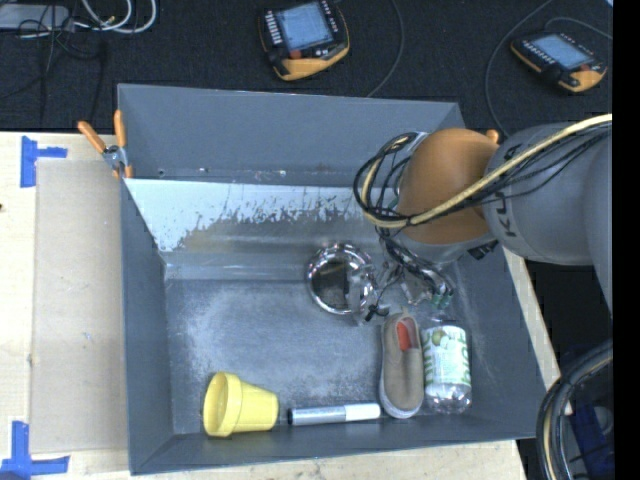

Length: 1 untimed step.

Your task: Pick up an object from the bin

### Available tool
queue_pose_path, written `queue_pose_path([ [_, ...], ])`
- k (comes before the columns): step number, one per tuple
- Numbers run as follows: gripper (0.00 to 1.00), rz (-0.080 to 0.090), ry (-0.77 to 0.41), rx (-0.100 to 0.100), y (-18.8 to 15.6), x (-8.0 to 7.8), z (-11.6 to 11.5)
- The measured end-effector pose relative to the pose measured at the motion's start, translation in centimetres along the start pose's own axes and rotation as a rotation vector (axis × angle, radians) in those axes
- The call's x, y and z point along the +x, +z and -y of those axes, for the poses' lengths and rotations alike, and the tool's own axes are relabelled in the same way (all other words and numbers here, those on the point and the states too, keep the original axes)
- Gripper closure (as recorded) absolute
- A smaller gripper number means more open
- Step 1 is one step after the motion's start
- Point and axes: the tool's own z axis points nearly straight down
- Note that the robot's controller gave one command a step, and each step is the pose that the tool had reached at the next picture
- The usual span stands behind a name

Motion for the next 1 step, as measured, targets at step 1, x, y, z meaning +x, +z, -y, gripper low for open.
queue_pose_path([
  [1,1.0,0.001,-0.027,-0.001,1.97,-1.66,-4.0],
])
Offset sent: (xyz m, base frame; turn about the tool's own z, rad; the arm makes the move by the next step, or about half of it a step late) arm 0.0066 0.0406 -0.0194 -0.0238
